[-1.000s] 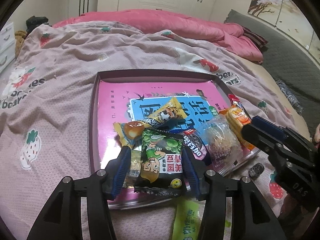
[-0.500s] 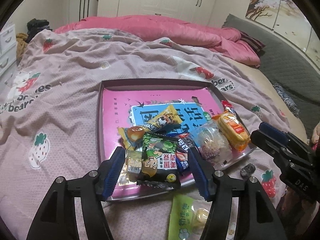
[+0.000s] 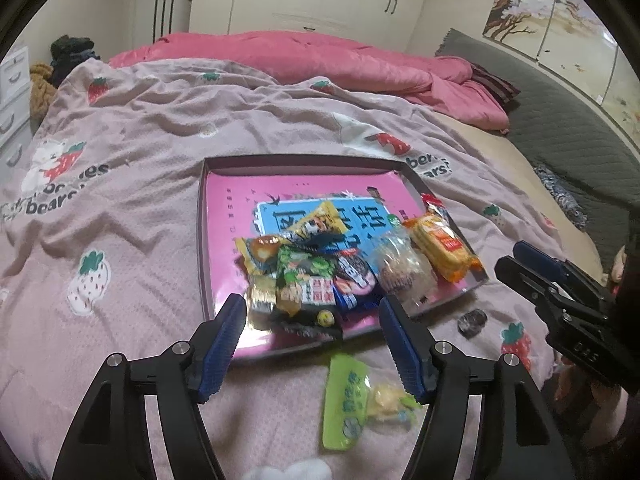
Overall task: Organize snacks
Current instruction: 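Grasp the green milk-candy bag with the left gripper while the right grasps the chocolate roll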
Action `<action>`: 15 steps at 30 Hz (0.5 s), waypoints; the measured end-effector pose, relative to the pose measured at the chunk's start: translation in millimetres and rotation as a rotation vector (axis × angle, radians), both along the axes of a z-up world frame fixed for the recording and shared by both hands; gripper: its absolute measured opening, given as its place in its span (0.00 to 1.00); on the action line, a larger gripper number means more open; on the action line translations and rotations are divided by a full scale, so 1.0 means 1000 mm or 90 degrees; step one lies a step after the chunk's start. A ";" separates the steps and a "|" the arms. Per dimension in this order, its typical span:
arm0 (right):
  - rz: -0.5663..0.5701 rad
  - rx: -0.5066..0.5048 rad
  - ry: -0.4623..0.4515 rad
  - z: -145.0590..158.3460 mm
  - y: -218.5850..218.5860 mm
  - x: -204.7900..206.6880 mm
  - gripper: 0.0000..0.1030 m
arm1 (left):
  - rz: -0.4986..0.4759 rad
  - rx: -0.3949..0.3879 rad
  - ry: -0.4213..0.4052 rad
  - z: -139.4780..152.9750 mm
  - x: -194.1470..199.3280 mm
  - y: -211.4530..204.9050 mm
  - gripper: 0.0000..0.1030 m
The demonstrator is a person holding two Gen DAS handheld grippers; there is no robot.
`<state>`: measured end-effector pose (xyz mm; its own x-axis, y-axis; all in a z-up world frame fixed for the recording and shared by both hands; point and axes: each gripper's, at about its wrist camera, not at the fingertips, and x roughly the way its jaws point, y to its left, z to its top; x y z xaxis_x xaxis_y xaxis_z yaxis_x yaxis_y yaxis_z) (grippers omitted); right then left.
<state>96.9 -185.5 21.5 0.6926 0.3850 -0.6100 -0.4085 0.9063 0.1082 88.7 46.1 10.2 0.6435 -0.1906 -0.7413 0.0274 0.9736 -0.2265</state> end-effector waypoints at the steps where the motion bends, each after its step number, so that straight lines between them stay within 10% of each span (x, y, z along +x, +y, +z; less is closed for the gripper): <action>1: -0.001 -0.002 0.000 0.000 -0.001 -0.002 0.55 | -0.005 -0.004 0.005 0.000 -0.004 -0.001 0.69; 15: -0.026 -0.018 0.022 -0.011 -0.030 -0.025 0.57 | -0.058 -0.023 0.087 -0.015 -0.049 -0.038 0.69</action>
<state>71.4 -215.6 10.3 0.6855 0.3396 -0.6441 -0.3682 0.9248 0.0958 40.0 7.9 -4.8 0.5162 -0.2721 -0.8121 0.0825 0.9596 -0.2691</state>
